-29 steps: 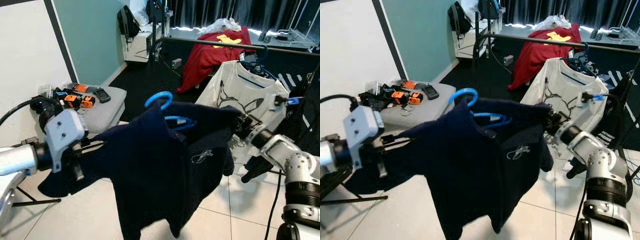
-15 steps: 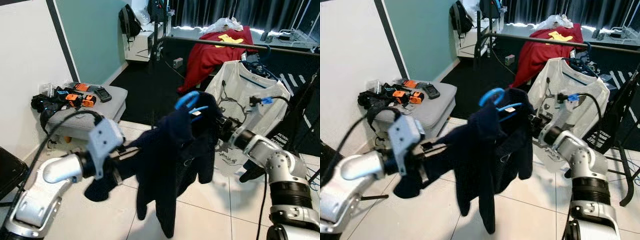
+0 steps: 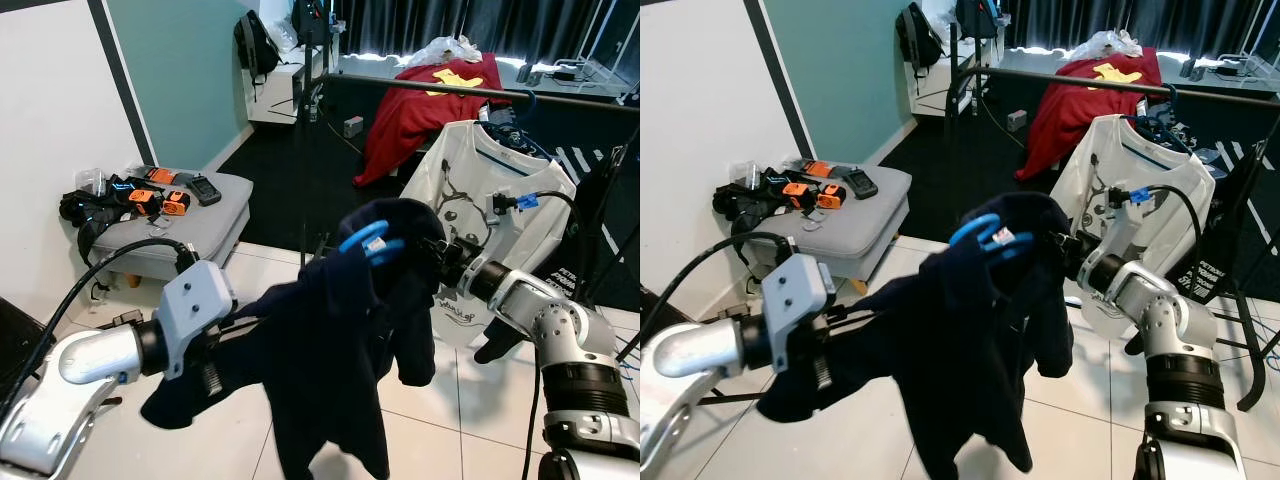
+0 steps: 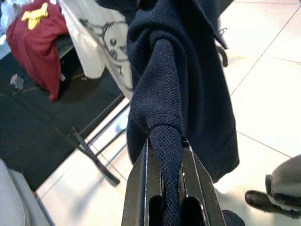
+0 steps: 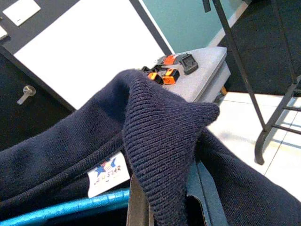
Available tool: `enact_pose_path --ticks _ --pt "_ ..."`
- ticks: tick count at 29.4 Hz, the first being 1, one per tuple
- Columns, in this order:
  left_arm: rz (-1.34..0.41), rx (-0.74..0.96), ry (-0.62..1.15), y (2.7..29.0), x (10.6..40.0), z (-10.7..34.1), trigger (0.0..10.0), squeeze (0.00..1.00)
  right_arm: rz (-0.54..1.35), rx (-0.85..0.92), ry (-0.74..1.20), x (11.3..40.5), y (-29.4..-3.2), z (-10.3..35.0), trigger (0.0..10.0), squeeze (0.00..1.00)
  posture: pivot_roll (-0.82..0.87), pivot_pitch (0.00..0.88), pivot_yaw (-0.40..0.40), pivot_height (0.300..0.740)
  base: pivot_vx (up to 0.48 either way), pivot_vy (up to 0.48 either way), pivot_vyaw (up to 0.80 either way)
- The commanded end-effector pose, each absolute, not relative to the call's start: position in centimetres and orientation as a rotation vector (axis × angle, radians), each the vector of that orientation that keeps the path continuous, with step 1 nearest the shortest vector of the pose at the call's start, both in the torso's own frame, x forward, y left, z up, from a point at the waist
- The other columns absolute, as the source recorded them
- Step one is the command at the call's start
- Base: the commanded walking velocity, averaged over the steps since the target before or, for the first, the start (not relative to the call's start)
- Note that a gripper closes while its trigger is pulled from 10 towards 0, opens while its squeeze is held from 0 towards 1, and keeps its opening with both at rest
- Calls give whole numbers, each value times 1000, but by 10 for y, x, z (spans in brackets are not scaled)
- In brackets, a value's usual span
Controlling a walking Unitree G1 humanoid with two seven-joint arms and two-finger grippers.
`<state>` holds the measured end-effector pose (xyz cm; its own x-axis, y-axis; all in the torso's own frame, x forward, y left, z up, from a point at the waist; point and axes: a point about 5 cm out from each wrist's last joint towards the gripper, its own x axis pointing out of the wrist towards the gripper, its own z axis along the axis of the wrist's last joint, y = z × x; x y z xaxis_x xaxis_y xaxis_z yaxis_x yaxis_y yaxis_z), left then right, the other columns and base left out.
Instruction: Hang hanger
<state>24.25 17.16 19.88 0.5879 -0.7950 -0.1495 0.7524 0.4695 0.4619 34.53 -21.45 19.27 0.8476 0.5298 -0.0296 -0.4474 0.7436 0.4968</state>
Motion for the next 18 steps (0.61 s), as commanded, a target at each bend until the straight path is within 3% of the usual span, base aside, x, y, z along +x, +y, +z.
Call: enact_pose_path --ticks 1,11,13,15,16,17,18 --pt "-989 551 -101 176 237 204 10000 0 564 467 163 343 -214 198 0 0 -89 17 -16 740 0 0 0" --pt "-1086 572 -61 180 228 201 10000 0 727 315 241 324 -213 193 0 0 -93 16 -11 740 0 0 0" --pt "-1073 560 -82 172 232 199 10000 0 902 232 308 311 -188 188 0 0 -98 13 -9 740 0 0 0" --pt "-1063 555 -92 169 234 199 10000 0 957 209 331 307 -178 185 0 0 -98 13 -9 740 0 0 0" --pt "-1045 556 -106 167 237 199 10000 0 1032 180 361 300 -166 181 1804 0 -94 14 -12 740 0 0 0" --pt "-1045 556 -106 167 237 199 10000 0 1032 180 361 300 -166 181 1804 0 -94 14 -12 740 0 0 0" --pt "-1031 552 -121 166 239 201 10000 0 1102 160 381 294 -155 178 4667 0 -92 14 -12 740 0 0 0"
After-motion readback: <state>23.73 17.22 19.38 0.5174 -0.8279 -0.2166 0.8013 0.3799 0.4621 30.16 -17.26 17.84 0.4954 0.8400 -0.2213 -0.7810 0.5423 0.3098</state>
